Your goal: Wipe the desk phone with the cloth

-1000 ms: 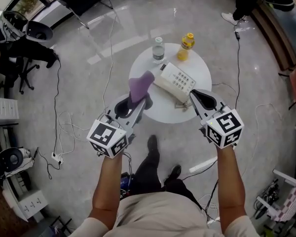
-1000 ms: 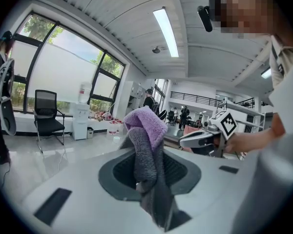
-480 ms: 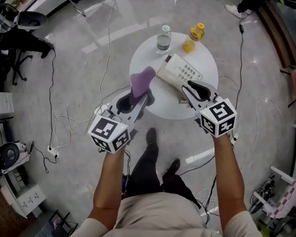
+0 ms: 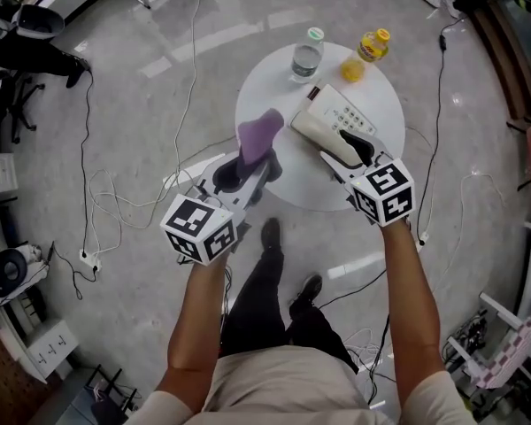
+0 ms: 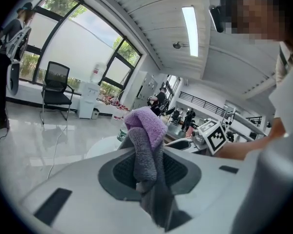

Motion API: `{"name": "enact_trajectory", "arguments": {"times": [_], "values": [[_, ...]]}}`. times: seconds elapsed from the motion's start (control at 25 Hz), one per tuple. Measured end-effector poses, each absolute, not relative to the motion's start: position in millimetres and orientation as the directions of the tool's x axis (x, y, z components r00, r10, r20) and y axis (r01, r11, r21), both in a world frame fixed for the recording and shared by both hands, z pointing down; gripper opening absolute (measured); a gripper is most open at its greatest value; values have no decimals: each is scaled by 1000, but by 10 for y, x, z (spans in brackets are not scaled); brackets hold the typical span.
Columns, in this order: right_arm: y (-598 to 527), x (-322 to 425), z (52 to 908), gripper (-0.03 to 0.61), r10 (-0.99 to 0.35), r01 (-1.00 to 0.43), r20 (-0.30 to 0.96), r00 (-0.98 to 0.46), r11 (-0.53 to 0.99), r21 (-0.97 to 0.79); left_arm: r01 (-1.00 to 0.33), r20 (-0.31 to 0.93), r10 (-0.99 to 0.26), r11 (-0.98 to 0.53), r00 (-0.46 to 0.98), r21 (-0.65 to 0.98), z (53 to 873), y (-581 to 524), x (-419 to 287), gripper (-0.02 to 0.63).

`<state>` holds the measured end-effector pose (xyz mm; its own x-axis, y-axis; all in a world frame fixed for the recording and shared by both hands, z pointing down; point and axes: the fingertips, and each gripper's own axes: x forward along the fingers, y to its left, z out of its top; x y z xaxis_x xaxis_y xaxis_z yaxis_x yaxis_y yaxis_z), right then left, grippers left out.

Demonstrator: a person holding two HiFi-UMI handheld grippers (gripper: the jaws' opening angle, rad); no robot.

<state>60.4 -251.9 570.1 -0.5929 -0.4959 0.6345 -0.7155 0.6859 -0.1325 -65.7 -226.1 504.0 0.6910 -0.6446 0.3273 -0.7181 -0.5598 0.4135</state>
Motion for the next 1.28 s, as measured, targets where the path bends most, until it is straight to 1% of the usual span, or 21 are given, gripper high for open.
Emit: {"name": "enact_trajectory", "arguments": {"times": [0.16, 0.64, 0.8, 0.92, 1.08, 1.28], "values": [[-2593, 612, 5989, 253, -477, -721, 673, -565, 683, -121, -715, 339, -635, -551, 694, 430, 5183, -2292, -667, 91], [-2670, 657, 6603, 264, -406, -694, 764, -501, 717, -74, -710, 359, -618, -542, 700, 450, 5414, -2349, -645, 91], [-2671, 654, 6729, 261, -382, -676, 786, -485, 734, -61, -709, 362, -615, -541, 700, 453, 5433, -2362, -626, 91], [-2688, 666, 6787, 229, -385, -672, 795, -469, 739, -39, -710, 364, -614, -539, 700, 453, 5455, -2370, -614, 91], [-2682, 648, 6790, 218, -387, -671, 794, -469, 741, -35, -711, 366, -615, -537, 698, 454, 5474, -2376, -601, 91], [-2659, 665, 6780, 210, -383, -682, 778, -497, 727, -78, -709, 365, -612, -541, 701, 453, 5486, -2379, -558, 91]]}}
